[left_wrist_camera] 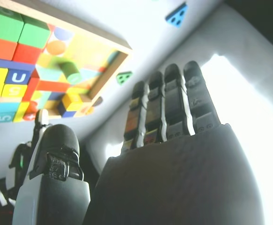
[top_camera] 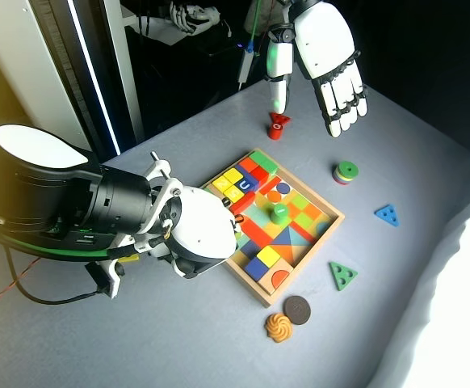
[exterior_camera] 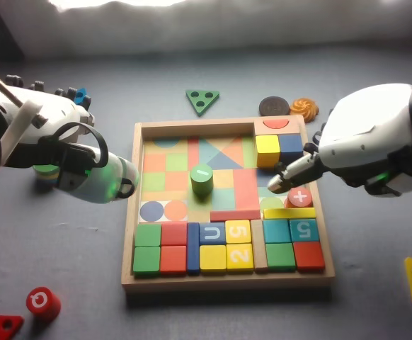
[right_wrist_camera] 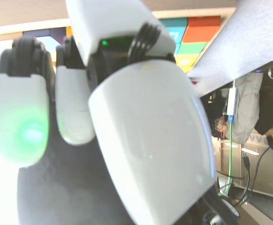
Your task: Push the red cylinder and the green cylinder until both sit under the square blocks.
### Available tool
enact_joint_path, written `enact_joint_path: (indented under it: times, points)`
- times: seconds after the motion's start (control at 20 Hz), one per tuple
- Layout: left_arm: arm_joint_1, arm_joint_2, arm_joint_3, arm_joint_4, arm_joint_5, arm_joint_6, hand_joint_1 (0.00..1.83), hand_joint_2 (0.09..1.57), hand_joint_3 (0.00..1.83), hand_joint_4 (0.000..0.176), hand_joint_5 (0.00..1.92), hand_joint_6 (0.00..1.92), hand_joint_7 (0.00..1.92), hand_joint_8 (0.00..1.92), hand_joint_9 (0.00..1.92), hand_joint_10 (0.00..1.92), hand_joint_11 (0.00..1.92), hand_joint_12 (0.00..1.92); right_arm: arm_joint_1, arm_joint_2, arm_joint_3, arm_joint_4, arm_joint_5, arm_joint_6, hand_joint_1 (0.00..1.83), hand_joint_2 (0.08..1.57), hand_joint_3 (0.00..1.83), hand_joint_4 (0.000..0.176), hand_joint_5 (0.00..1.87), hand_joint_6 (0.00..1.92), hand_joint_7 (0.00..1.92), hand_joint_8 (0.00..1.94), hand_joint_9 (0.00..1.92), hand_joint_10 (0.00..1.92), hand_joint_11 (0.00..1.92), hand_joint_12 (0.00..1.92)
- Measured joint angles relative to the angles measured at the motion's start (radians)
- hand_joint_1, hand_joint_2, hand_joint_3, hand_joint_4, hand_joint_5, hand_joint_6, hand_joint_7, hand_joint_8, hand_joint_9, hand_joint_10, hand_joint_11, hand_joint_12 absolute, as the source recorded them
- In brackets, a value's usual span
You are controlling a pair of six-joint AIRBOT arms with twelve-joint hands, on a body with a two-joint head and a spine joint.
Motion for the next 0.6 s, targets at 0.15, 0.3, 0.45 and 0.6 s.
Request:
enact_joint_path:
  times: [0.15,0.3,0.45,0.6]
  points:
    - [0.0,0.0,0.0,0.0,0.0,0.0,0.0,1.28,0.0,0.0,0.11,0.01,0.1,0.01,0.07,0.01,0.02,0.02,0.03,-0.02,0.0,0.002,-0.012,-0.002,1.78,1.0,0.47,0.0,0.25,0.0,1.59,1.94,1.76,1.92,1.81,1.92]
    - [0.0,0.0,0.0,0.001,0.0,0.0,0.0,1.27,0.0,0.0,0.1,0.0,0.08,0.0,0.06,0.0,0.01,0.02,0.032,-0.086,0.038,0.001,-0.011,-0.001,1.78,0.99,0.47,0.0,0.28,0.01,1.58,1.94,1.74,1.92,1.8,1.92]
    - [0.0,0.0,0.0,0.002,0.001,0.0,0.0,1.28,0.0,0.0,0.08,0.0,0.08,0.0,0.05,0.0,0.01,0.02,0.056,-0.169,0.115,0.002,-0.01,-0.002,1.75,0.99,0.47,0.0,0.27,0.0,1.56,1.94,1.73,1.92,1.79,1.92]
    - [0.001,0.0,0.0,0.003,-0.001,0.0,0.0,1.28,0.0,0.0,0.09,0.01,0.08,0.01,0.06,0.01,0.02,0.02,0.064,-0.214,0.157,-0.002,-0.009,-0.002,1.78,1.0,0.46,0.0,0.27,0.0,1.59,1.94,1.75,1.92,1.81,1.92]
